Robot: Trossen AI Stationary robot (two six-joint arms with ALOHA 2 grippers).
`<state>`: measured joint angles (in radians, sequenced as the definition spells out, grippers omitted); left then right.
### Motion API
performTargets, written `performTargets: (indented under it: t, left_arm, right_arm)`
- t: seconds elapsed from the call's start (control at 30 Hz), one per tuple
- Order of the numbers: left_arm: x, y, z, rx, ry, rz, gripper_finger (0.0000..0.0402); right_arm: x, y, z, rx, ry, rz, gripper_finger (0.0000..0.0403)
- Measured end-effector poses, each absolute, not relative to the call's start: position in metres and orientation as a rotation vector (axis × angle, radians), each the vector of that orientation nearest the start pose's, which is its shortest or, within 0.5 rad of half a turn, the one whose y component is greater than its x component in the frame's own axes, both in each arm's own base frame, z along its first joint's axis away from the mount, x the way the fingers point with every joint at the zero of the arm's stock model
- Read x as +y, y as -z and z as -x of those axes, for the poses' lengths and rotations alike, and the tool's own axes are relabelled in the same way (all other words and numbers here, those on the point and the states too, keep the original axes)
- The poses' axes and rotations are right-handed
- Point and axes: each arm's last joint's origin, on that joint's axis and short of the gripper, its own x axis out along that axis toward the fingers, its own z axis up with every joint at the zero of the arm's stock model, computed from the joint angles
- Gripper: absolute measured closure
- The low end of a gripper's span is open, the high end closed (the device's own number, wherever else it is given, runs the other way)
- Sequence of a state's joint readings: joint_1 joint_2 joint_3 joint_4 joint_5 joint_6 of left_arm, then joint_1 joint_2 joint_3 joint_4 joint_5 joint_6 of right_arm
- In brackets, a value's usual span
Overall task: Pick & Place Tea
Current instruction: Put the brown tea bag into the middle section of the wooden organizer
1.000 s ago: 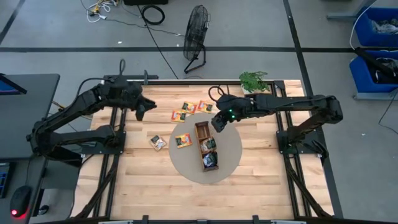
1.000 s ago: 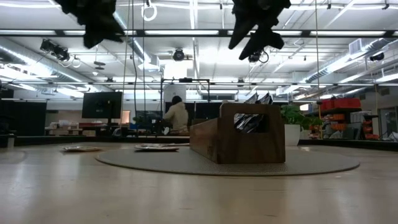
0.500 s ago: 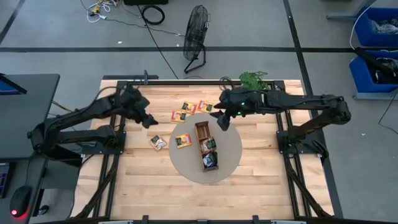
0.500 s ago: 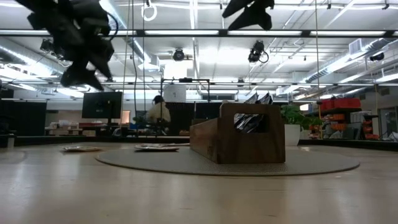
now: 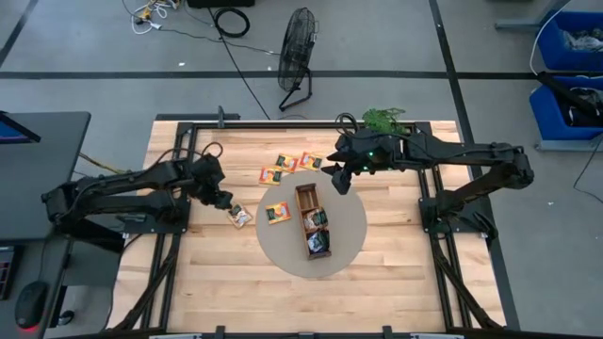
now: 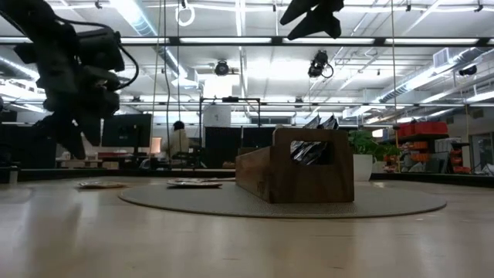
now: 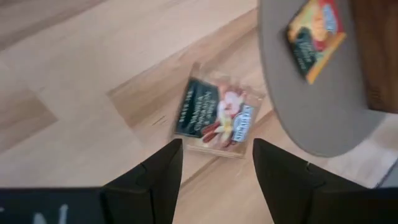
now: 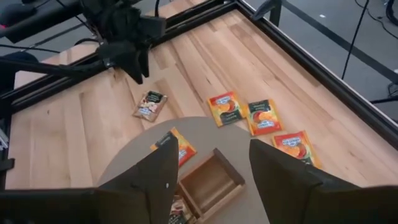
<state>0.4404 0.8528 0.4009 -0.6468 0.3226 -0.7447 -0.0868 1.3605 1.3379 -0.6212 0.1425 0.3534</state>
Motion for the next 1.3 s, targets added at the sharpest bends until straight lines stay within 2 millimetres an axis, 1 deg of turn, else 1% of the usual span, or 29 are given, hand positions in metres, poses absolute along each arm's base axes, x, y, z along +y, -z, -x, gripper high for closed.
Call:
performTargets:
  t: [0.17,0.33,0.5,0.67,0.73,0.83,0.93,1.03,1.07,1.3]
  left_arm:
    - [0.046,-0.150,-0.127,1.002,-0.545,1.129,0.0202]
    - [0.045,-0.132,-0.134,1.025,-0.559,1.164,0.0202]
    - [0.043,-0.123,-0.145,1.053,-0.542,1.198,0.0202]
    - [0.040,-0.119,-0.147,1.083,-0.543,1.172,0.0213]
    - [0.040,-0.119,-0.147,1.084,-0.543,1.169,0.0226]
    - [0.040,-0.118,-0.146,1.086,-0.551,1.165,0.0263]
    - [0.040,-0.118,-0.146,1.083,-0.559,1.152,0.0317]
    - [0.040,-0.117,-0.147,1.084,-0.542,1.104,0.0380]
    - [0.041,-0.117,-0.147,1.080,-0.539,1.097,0.0390]
    - [0.042,-0.120,-0.150,1.030,-0.492,1.049,0.0399]
  right_arm:
    - [-0.029,-0.358,-0.287,0.602,0.333,-0.322,0.0199]
    - [-0.029,-0.357,-0.287,0.609,0.335,-0.324,0.0199]
    - [-0.029,-0.357,-0.286,0.613,0.337,-0.329,0.0199]
    - [-0.029,-0.356,-0.285,0.628,0.341,-0.332,0.0199]
    - [-0.029,-0.356,-0.285,0.629,0.341,-0.329,0.0199]
    - [-0.029,-0.356,-0.285,0.626,0.358,-0.317,0.0199]
    - [-0.030,-0.356,-0.285,0.621,0.387,-0.305,0.0199]
    - [-0.031,-0.356,-0.285,0.617,0.406,-0.298,0.0199]
    - [-0.031,-0.356,-0.285,0.616,0.414,-0.295,0.0199]
    - [-0.031,-0.356,-0.285,0.609,0.427,-0.316,0.0199]
